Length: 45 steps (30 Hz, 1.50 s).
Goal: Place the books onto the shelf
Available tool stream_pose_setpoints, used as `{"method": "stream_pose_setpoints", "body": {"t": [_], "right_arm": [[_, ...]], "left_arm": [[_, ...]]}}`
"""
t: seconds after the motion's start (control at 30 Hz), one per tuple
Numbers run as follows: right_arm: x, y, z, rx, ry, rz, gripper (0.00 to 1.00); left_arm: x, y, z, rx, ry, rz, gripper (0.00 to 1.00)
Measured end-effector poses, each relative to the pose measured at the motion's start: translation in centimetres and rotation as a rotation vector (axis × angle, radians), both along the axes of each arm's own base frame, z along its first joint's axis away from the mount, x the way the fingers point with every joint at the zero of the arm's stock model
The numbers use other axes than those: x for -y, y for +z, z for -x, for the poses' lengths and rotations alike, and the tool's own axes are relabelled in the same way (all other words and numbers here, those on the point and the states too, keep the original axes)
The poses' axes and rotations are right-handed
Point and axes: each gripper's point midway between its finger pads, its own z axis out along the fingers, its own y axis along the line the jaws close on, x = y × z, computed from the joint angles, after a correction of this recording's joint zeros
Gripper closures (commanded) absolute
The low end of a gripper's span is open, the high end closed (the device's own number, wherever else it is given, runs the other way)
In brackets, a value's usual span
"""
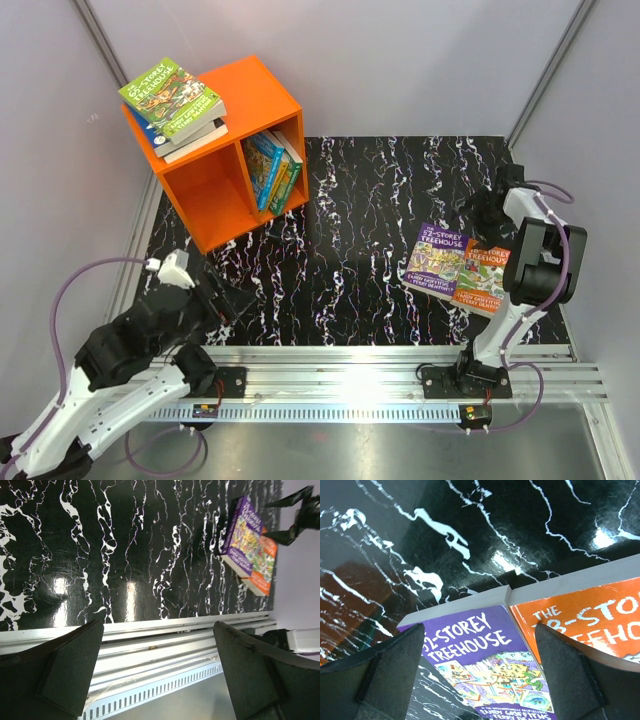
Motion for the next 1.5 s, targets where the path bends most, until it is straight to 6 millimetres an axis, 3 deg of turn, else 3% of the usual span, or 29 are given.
{"method": "stream_pose_setpoints", "body": {"t": [0.23,0.33,0.47,0.73,0.97,1.07,1.2,1.23,1.4,1.5], "right_arm": [[-1.4,0.2,0.2,0.070,0.035,0.004,0.03],[-4.1,0.1,0.0,0.075,0.100,-0.001,0.03],[-8.8,-2.1,2.4,-0.011,0.192,-0.067,0.04],[-12.8,-2.0,3.7,-0.026,0.289,-0.095,0.04],[-13.9,-2.1,7.5,-0.052,0.346,-0.105,0.04],[-15.5,-2.2,9.9,-0.059,0.417,-0.101,0.09],[-18.6,-2.4,12.2,-0.064,0.529,-0.126,0.34],[-19.0,-2.4,12.4,-0.061,0.541,-0.131,0.52],[-20.1,-2.2,11.7,-0.019,0.575,-0.180,0.96],[-20.7,-2.1,11.0,0.013,0.589,-0.199,1.00]], "left_arm": [[-1.9,-0.4,1.5,0.011,0.032,0.044,0.01],[-2.3,-1.1,1.9,-0.007,0.037,0.019,0.01],[-2.5,-1.2,1.9,-0.012,0.040,0.009,0.01],[-2.3,-0.9,1.8,0.000,0.039,0.020,0.01],[-2.3,-0.9,1.8,0.001,0.037,0.020,0.01],[-2.3,-0.9,1.8,0.002,0.036,0.021,0.01],[-2.2,-0.9,1.8,0.002,0.032,0.025,0.01],[-2.2,-0.8,1.8,0.002,0.031,0.027,0.01],[-1.9,-0.7,1.8,0.005,0.016,0.027,0.01],[-1.6,-0.9,1.7,-0.005,0.002,0.009,0.01]]}}
